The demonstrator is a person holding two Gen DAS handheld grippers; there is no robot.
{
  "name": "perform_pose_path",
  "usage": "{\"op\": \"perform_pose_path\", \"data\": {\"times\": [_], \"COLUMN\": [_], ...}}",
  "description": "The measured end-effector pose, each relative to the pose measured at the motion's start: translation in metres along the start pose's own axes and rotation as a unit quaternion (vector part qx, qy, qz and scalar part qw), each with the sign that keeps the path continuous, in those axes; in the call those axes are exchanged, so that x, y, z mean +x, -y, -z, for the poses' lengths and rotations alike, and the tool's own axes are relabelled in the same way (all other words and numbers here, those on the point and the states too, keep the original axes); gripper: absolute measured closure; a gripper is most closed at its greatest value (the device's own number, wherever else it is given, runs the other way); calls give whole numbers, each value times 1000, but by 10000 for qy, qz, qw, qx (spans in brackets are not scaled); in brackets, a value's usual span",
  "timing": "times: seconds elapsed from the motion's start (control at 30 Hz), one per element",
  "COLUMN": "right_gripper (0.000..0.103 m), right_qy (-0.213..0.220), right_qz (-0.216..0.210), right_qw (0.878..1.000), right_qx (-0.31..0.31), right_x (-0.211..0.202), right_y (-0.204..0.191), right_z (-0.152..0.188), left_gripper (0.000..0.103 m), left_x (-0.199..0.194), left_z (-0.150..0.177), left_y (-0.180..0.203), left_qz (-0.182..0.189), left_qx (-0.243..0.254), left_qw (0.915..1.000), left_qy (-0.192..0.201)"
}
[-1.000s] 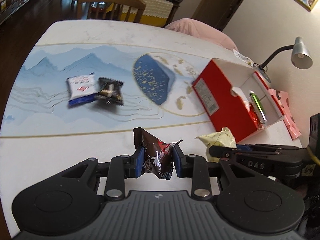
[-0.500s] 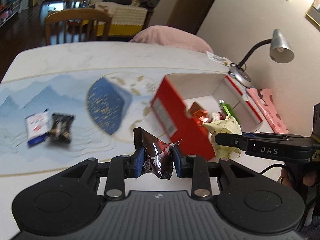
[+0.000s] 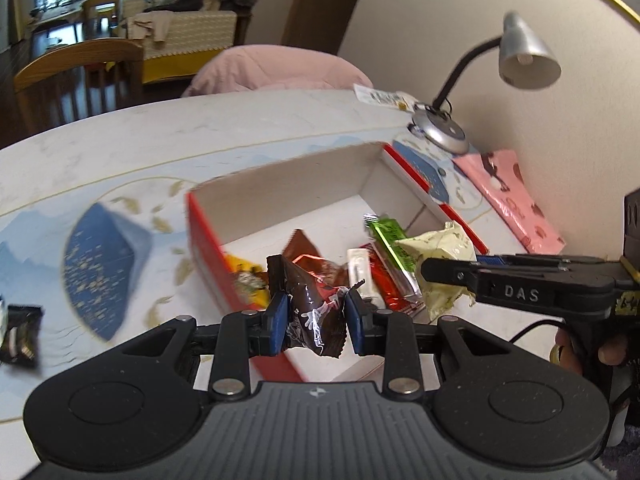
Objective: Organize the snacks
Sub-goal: 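Lift both held snacks and carry them toward the red box, then open both grippers to drop the snacks into the red box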
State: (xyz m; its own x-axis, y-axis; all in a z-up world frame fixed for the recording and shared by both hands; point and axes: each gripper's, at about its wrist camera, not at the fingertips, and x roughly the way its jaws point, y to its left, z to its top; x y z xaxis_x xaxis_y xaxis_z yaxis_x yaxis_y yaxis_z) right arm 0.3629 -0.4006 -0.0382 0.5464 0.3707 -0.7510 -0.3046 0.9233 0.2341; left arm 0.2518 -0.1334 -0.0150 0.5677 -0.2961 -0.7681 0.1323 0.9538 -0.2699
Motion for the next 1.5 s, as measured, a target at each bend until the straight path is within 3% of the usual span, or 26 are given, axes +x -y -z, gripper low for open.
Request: {"op": "perform_pose_path", "data": {"times": [0.2, 0.67, 0.9, 1.27, 1.5], "right_gripper": [72, 71, 71, 69, 69], "right_qy": [-157, -446, -507, -479, -181], "right_qz": [3, -123, -243, -353, -337], "right_qw": [9999, 9967, 9960, 9949, 9963], "right_qx": [-45, -670, -693, -819, -773], "right_x": [17, 38, 42, 42, 23], "right_y": [22, 15, 21, 17, 8], "right_z": [-2, 1, 3, 6, 4], "left_gripper": [73, 73, 73, 73, 73], "left_x": [38, 90, 90, 62, 35], "left_z": [-8, -7, -4, 1, 4], "left_y": [26, 35, 31, 21, 15], "left_qz": [-154, -492, -541, -438, -262], "left_qx": [242, 351, 206, -80, -140], "left_qw": [9991, 9945, 9945, 9975, 9991], "left_qy": [-304, -857, -870, -557, -288]}}
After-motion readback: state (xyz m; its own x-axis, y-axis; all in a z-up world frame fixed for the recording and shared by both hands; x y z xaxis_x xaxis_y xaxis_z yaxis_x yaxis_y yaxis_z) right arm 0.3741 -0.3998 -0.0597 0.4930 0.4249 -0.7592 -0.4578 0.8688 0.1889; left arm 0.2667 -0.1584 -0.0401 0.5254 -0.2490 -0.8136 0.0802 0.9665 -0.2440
